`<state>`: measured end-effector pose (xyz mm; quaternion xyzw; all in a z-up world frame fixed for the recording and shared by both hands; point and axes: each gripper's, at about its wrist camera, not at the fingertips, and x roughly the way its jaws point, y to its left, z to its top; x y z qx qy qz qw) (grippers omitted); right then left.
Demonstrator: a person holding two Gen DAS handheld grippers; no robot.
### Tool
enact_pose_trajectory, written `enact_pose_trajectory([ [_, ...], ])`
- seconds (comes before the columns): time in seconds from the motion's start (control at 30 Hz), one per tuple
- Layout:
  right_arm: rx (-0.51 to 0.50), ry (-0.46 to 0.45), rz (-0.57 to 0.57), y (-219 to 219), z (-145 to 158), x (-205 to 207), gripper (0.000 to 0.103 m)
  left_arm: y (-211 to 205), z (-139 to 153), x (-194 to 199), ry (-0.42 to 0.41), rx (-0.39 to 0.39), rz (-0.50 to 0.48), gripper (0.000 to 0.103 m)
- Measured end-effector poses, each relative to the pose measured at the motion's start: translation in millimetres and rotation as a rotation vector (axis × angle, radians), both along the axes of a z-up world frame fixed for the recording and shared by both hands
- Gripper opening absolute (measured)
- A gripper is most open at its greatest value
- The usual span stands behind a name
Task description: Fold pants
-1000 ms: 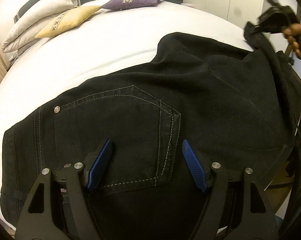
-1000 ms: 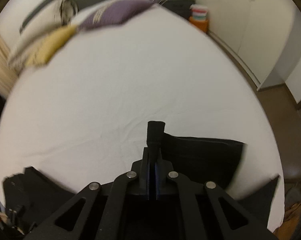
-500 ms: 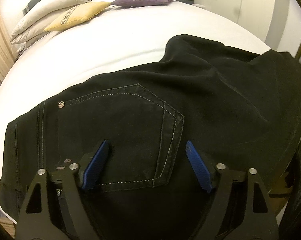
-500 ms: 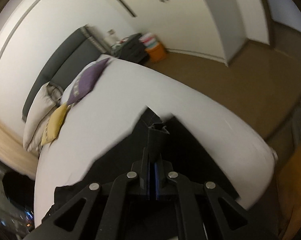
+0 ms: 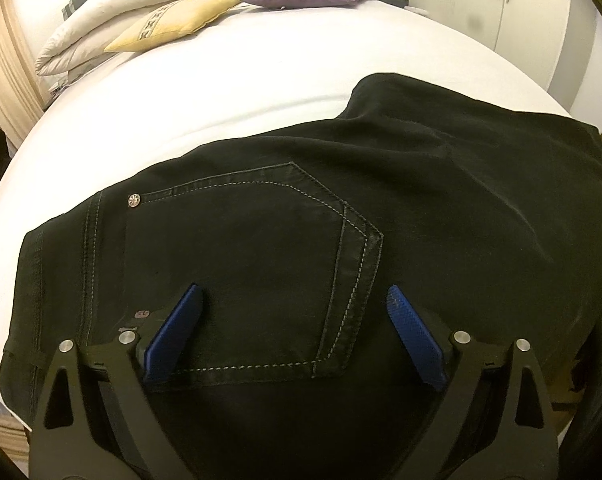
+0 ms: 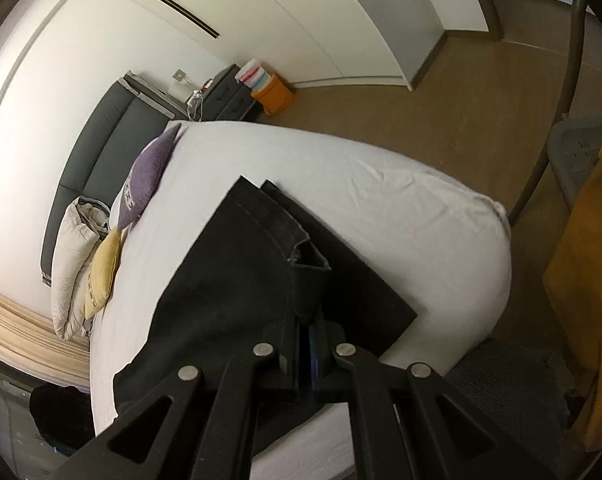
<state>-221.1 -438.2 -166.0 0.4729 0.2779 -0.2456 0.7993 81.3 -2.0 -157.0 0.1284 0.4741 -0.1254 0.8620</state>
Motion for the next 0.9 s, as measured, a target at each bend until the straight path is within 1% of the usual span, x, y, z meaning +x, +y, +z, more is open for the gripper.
enact_pose_trajectory([
  [0.07,0.002,0.011,0.002,-4,-4,-5,0.004,-2,0,0,-0.004,0.001,-0.003,0.095],
  [0.17,0.059,0.034,-0.022,-9,-28,-10,0.003,-4,-1,1,-0.012,0.001,-0.003,0.095],
  [0.33,0.036,0.016,-0.021,-11,-21,-12,0.003,-1,0,-5,-0.018,-0.009,-0.016,0.095],
  [0.4,0.044,0.029,-0.023,-12,-28,-13,0.003,-1,-1,-5,-0.021,-0.012,-0.015,0.096],
  [0.47,0.065,0.023,-0.034,-12,-36,-17,0.003,0,0,-7,-0.027,-0.018,-0.012,0.096],
  [0.57,0.058,0.024,-0.028,-13,-35,-17,0.003,6,1,-16,-0.045,-0.032,-0.02,0.096],
  [0.63,0.067,0.026,-0.022,-14,-41,-16,0.001,9,1,-22,-0.055,-0.043,-0.025,0.096],
  [0.73,0.105,-0.003,-0.007,-20,-46,-19,0.003,13,2,-26,-0.071,-0.068,-0.02,0.095],
  [0.8,0.124,-0.01,0.016,-24,-44,-21,0.009,15,5,-28,-0.078,-0.086,-0.015,0.095],
  [0.83,0.126,-0.006,0.022,-25,-41,-23,0.012,19,9,-31,-0.083,-0.108,-0.009,0.095],
  [0.87,0.114,0.013,0.024,-25,-36,-25,0.023,23,13,-33,-0.088,-0.13,-0.001,0.095],
  [0.9,0.07,0.063,0.012,-25,-28,-27,0.033,27,18,-35,-0.096,-0.148,0.009,0.096],
])
